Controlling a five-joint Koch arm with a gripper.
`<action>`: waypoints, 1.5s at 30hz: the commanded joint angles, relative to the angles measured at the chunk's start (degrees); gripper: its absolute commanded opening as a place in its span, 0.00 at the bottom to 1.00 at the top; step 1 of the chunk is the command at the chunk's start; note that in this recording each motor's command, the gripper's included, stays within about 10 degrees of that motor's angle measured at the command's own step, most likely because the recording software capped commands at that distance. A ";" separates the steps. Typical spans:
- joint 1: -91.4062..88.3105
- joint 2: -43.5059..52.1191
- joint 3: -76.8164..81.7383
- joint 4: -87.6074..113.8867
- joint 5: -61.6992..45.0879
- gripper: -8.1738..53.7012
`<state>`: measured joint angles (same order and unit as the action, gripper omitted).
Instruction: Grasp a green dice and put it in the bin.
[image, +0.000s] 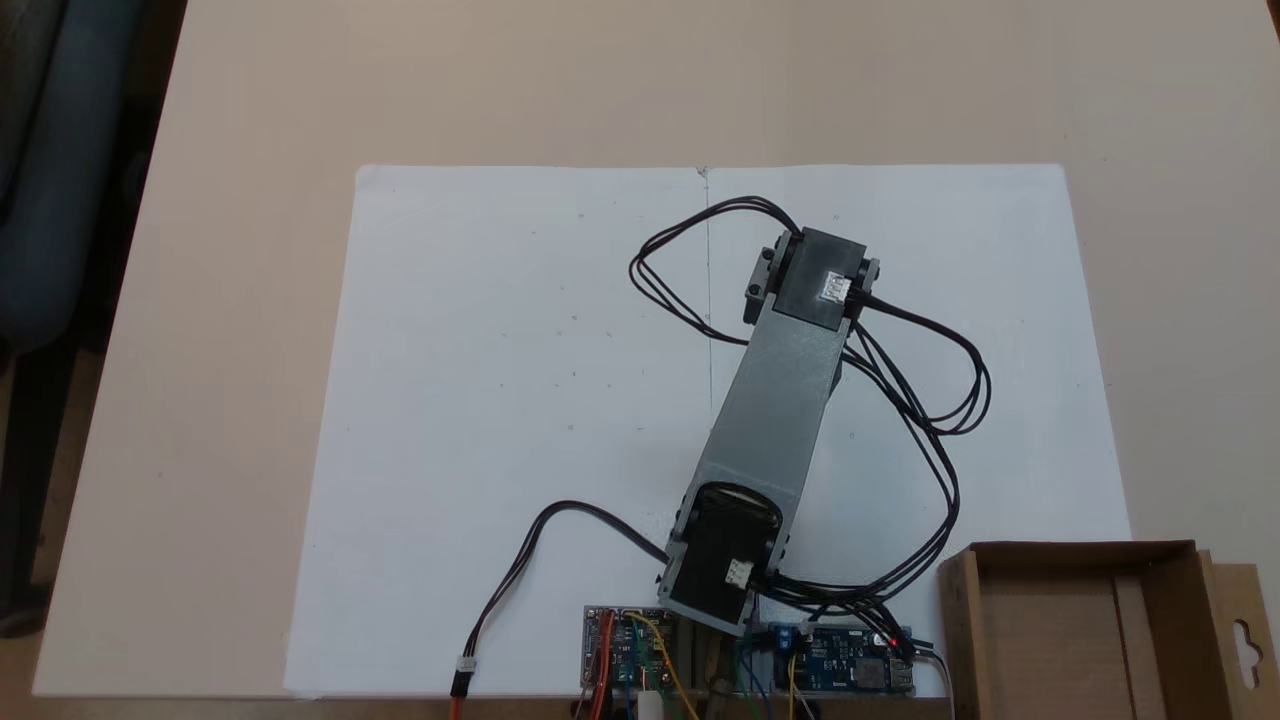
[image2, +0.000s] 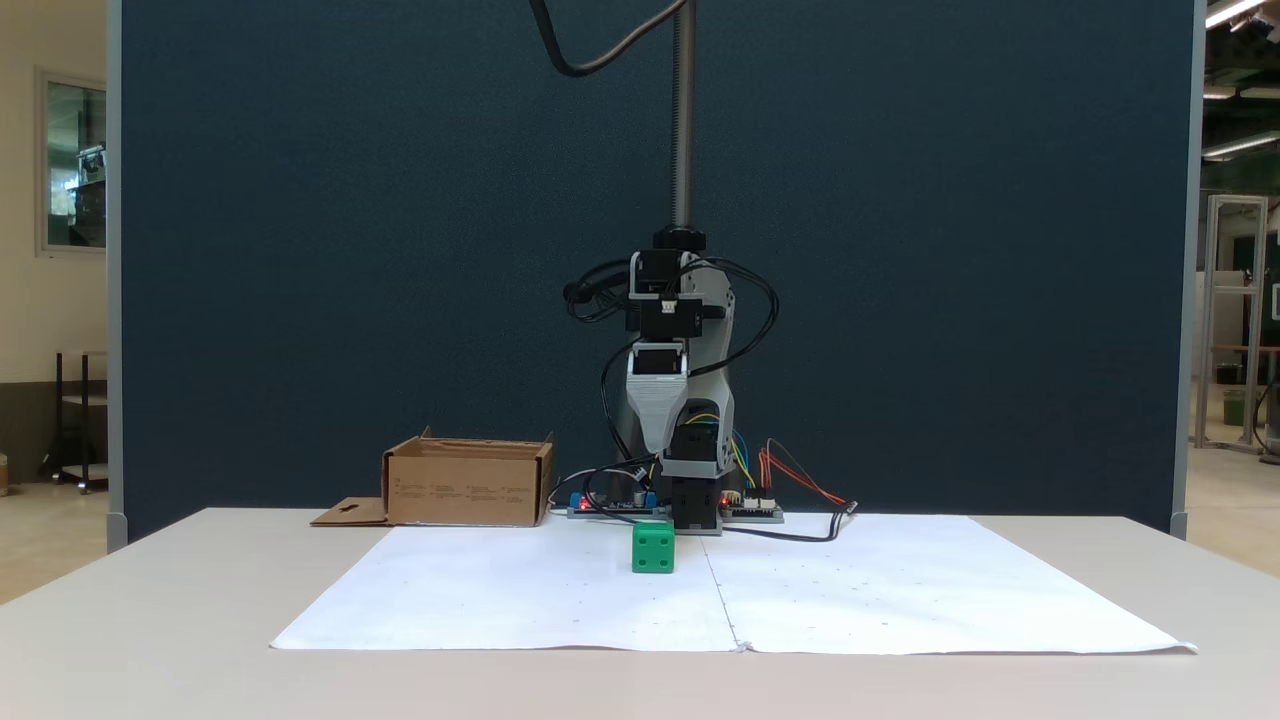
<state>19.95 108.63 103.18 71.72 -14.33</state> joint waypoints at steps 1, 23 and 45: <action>0.88 -1.14 -1.32 -1.23 4.13 0.85; 0.09 -10.20 1.93 -10.28 6.06 0.81; -5.80 -10.37 5.71 -15.21 1.67 0.85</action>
<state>13.97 97.73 108.98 57.57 -9.49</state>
